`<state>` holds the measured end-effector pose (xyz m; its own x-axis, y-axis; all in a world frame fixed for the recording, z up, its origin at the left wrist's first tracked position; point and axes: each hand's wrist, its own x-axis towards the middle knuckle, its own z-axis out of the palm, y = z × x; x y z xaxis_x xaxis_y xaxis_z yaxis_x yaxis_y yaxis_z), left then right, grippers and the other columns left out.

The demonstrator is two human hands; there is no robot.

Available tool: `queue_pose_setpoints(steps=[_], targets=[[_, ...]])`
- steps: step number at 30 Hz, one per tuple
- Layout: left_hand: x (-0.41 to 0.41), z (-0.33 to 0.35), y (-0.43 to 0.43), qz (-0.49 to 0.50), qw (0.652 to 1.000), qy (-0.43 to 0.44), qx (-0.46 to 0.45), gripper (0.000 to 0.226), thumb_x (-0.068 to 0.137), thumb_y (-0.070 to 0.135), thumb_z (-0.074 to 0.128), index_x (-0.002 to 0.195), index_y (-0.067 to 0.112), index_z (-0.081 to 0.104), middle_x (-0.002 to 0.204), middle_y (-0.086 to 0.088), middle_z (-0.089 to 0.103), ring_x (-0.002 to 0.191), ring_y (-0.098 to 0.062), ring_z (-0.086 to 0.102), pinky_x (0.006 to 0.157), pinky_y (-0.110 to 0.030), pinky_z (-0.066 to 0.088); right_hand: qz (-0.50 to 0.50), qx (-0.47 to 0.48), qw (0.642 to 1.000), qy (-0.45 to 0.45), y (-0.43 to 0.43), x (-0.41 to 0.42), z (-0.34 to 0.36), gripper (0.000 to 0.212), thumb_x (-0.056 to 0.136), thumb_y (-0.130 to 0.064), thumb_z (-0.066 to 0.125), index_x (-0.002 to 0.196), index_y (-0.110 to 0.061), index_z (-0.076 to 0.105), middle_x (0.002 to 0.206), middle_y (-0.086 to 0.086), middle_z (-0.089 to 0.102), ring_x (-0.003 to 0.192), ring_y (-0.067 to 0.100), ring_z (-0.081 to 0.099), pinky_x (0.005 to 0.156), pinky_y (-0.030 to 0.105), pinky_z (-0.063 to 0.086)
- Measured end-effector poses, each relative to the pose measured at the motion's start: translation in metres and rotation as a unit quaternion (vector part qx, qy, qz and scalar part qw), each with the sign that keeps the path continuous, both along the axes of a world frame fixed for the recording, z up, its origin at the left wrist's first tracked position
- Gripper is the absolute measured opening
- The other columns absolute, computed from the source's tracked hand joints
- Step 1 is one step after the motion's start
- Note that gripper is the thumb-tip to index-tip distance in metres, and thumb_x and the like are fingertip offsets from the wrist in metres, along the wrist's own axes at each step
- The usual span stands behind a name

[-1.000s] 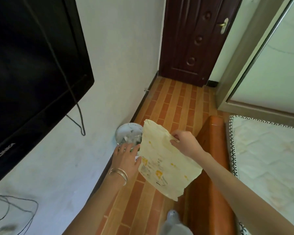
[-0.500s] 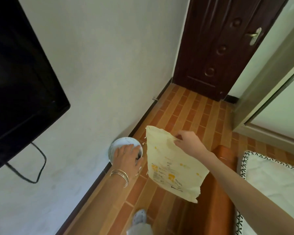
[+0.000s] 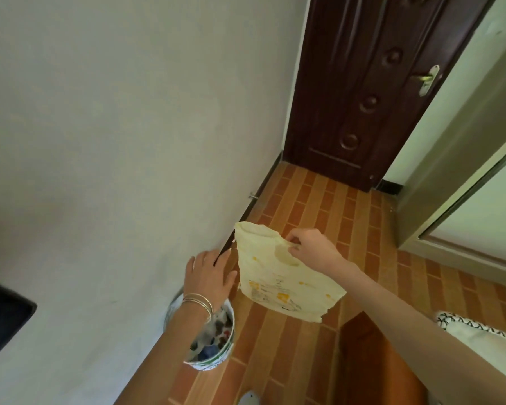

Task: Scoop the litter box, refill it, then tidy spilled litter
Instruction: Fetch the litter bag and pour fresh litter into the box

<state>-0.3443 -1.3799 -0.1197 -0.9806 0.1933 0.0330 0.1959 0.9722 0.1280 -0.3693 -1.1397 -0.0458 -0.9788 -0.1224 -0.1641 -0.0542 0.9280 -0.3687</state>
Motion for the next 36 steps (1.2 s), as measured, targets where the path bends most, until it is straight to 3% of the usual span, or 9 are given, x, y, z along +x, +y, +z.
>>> queue_pose_setpoints(steps=[7, 13, 19, 22, 25, 29, 34, 36], targets=[[-0.05, -0.004, -0.017, 0.029, 1.0, 0.005, 0.011, 0.039, 0.069, 0.038, 0.074, 0.102, 0.019, 0.07, 0.096, -0.004, 0.069, 0.084, -0.028, 0.066, 0.072, -0.043, 0.055, 0.024, 0.021, 0.999, -0.02, -0.009, -0.093, -0.007, 0.025, 0.091, -0.019, 0.053, 0.116, -0.017, 0.057, 0.112, 0.001, 0.062, 0.087, 0.016, 0.056, 0.069, 0.029, 0.047], [-0.102, -0.019, -0.016, 0.059, 0.997, -0.045, 0.019, 0.05, 0.079, 0.046, 0.04, 0.106, 0.018, 0.07, 0.104, -0.009, 0.068, 0.092, -0.033, 0.065, 0.078, -0.047, 0.054, 0.05, 0.02, 0.998, -0.027, -0.007, -0.168, -0.021, 0.02, 0.089, -0.019, 0.056, 0.109, -0.02, 0.06, 0.109, 0.0, 0.063, 0.093, 0.018, 0.059, 0.072, 0.032, 0.05], [-0.182, -0.028, 0.013, 0.089, 0.994, -0.063, 0.028, 0.052, 0.077, 0.047, 0.036, 0.105, 0.02, 0.07, 0.1, -0.007, 0.07, 0.088, -0.032, 0.067, 0.074, -0.047, 0.055, 0.08, 0.03, 0.996, -0.031, 0.016, -0.259, -0.033, 0.023, 0.089, -0.02, 0.055, 0.112, -0.019, 0.06, 0.11, 0.001, 0.062, 0.095, 0.018, 0.059, 0.068, 0.028, 0.044], [-0.233, -0.027, 0.04, 0.097, 0.991, -0.086, 0.032, 0.054, 0.078, 0.049, 0.034, 0.11, 0.02, 0.068, 0.105, -0.007, 0.069, 0.093, -0.032, 0.065, 0.079, -0.047, 0.054, 0.094, 0.024, 0.994, -0.041, 0.039, -0.312, -0.037, 0.023, 0.089, -0.02, 0.055, 0.11, -0.02, 0.061, 0.109, 0.001, 0.064, 0.094, 0.018, 0.059, 0.075, 0.034, 0.051], [-0.293, -0.025, 0.071, 0.1, 0.992, -0.066, 0.031, 0.052, 0.082, 0.05, 0.036, 0.118, 0.023, 0.062, 0.114, -0.005, 0.065, 0.103, -0.03, 0.062, 0.087, -0.046, 0.05, 0.104, 0.024, 0.993, -0.046, 0.065, -0.371, -0.037, 0.021, 0.089, -0.018, 0.055, 0.109, -0.02, 0.061, 0.105, -0.001, 0.063, 0.092, 0.016, 0.059, 0.07, 0.03, 0.047], [-0.365, -0.023, 0.111, 0.097, 0.988, -0.112, 0.036, 0.056, 0.093, 0.051, 0.03, 0.143, 0.027, 0.034, 0.148, -0.001, 0.036, 0.136, -0.025, 0.03, 0.113, -0.041, 0.02, 0.111, 0.012, 0.993, -0.047, 0.099, -0.442, -0.041, 0.02, 0.087, -0.012, 0.056, 0.103, -0.019, 0.065, 0.1, -0.001, 0.065, 0.086, 0.014, 0.059, 0.071, 0.029, 0.049], [-0.438, -0.03, 0.145, 0.09, 0.988, -0.126, 0.028, 0.054, 0.095, 0.05, 0.031, 0.145, 0.031, 0.027, 0.151, 0.002, 0.03, 0.138, -0.022, 0.025, 0.113, -0.037, 0.016, 0.134, 0.051, 0.986, -0.082, 0.129, -0.526, -0.056, 0.021, 0.087, -0.013, 0.055, 0.102, -0.021, 0.065, 0.102, -0.002, 0.066, 0.089, 0.015, 0.061, 0.076, 0.033, 0.053], [-0.46, -0.032, 0.152, 0.096, 0.986, -0.139, 0.01, 0.063, 0.089, 0.059, 0.015, 0.145, 0.032, 0.025, 0.151, 0.003, 0.029, 0.138, -0.02, 0.024, 0.113, -0.036, 0.016, 0.143, 0.066, 0.984, -0.089, 0.136, -0.554, -0.061, 0.022, 0.087, -0.012, 0.053, 0.103, -0.022, 0.065, 0.101, -0.002, 0.066, 0.088, 0.015, 0.062, 0.075, 0.032, 0.053]])
